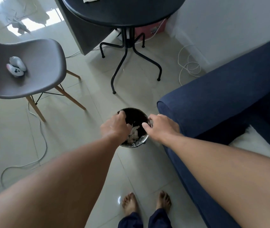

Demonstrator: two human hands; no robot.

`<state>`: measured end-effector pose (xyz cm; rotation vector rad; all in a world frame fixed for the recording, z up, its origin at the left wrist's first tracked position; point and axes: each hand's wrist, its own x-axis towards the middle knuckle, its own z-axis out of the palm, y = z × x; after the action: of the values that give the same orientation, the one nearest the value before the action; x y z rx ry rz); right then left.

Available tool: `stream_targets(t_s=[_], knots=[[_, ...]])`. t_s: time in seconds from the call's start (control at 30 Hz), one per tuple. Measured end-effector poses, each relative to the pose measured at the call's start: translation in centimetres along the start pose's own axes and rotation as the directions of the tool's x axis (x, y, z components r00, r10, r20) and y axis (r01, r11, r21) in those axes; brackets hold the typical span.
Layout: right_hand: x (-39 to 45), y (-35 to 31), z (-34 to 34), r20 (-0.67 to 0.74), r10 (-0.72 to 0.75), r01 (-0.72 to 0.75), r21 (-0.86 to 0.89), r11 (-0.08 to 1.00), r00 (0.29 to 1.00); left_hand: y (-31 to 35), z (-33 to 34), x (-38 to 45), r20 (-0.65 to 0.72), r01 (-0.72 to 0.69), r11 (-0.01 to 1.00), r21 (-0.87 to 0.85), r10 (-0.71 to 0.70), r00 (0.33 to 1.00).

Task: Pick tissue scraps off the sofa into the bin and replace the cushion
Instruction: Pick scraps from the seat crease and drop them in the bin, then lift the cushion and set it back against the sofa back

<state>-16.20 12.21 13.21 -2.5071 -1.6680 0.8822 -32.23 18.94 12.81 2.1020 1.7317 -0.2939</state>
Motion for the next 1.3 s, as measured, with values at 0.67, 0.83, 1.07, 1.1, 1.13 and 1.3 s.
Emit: stream_targets(t_s=[0.67,0.83,1.07,1.1,1.13,1.3], knots=[[-17.0,26.8,-5.8,-0.147,0.528,-0.510,0.144,0.848,0.837,24.6,5.0,-8.5,0.200,-0.521,0.845,0.121,0.494,0.847],[-24.0,35.3,-3.7,-0.112,0.663,-0.637,0.200,0.744,0.740,31.0,9.9,-12.7,0.293,-0.632,0.748,0.204,0.569,0.768],[-31.0,43.7,0.1,-0.015,0.791,-0.747,0.319,0.584,0.612,38.1,14.5,-15.5,0.381,-0.740,0.634,0.225,0.642,0.666],[-31.6,44.6,0.6,-0.005,0.799,-0.751,0.339,0.567,0.601,39.0,15.1,-15.6,0.383,-0.747,0.624,0.229,0.648,0.658],[-32.1,45.5,1.1,0.005,0.808,-0.754,0.363,0.548,0.590,39.9,15.7,-15.6,0.387,-0.754,0.613,0.235,0.653,0.651],[-33.1,47.9,3.4,0.076,0.826,-0.758,0.452,0.470,0.558,42.6,18.1,-14.8,0.406,-0.756,0.601,0.258,0.643,0.649]])
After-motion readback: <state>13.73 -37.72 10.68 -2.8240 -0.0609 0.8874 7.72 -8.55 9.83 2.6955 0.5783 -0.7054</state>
